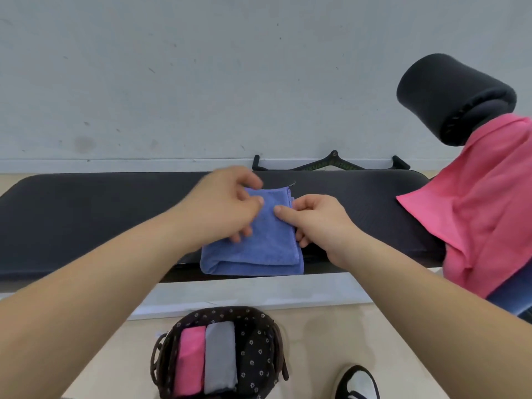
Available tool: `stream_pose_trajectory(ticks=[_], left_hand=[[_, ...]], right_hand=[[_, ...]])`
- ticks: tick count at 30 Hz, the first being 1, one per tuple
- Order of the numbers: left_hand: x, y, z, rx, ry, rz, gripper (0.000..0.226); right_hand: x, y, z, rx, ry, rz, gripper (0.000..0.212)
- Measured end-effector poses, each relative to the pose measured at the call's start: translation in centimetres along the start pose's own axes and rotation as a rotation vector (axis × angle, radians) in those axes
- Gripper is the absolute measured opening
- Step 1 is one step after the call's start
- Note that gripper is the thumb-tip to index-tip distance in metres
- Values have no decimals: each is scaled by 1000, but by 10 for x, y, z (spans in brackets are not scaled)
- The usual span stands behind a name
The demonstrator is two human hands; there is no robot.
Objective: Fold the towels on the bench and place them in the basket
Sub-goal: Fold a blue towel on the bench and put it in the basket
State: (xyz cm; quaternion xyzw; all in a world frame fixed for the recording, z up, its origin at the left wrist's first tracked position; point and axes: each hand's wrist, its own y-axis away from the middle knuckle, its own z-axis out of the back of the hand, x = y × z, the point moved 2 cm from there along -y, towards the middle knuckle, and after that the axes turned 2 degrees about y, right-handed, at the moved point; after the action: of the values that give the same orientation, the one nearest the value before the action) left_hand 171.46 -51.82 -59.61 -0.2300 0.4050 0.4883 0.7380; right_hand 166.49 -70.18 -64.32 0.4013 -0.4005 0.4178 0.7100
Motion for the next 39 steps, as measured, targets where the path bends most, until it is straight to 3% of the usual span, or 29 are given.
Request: stream_pose_trajectory(ticks=[2,4,6,10,12,14,15,17,21,27,34,39], left_hand=[[12,-1,25,-138,-262,17,15],[26,4,33,-112,-403,159,38],[38,9,27,-46,-289,276,51],[37,12,12,-17,42,280,42],[36,11,8,-15,80,272,38],[38,10,6,-37,81,280,34],[39,10,6,-39,85,288,34],[39,8,7,-33,110,308,34],[38,10,12,-2,243,342,29],[41,10,27,-8,442,384,31],[20,13,19,7,368,258,33],[4,8,5,-26,179,147,28]], right_hand=[[2,2,-1,-3,51,-10,32],[3,3,-1,-2,78,-23,34],[4,4,0,-4,93,-26,32],[6,4,-3,-28,133,-23,20],[7,4,-5,-90,277,26,40],[12,7,-4,-200,589,228,68],[18,11,-7,-230,702,372,72],[23,18,-16,-124,798,529,73],[7,16,-35,215,865,395,100],[17,15,-44,206,875,336,115],[12,15,-58,248,863,382,112],[12,16,-31,268,595,441,72]])
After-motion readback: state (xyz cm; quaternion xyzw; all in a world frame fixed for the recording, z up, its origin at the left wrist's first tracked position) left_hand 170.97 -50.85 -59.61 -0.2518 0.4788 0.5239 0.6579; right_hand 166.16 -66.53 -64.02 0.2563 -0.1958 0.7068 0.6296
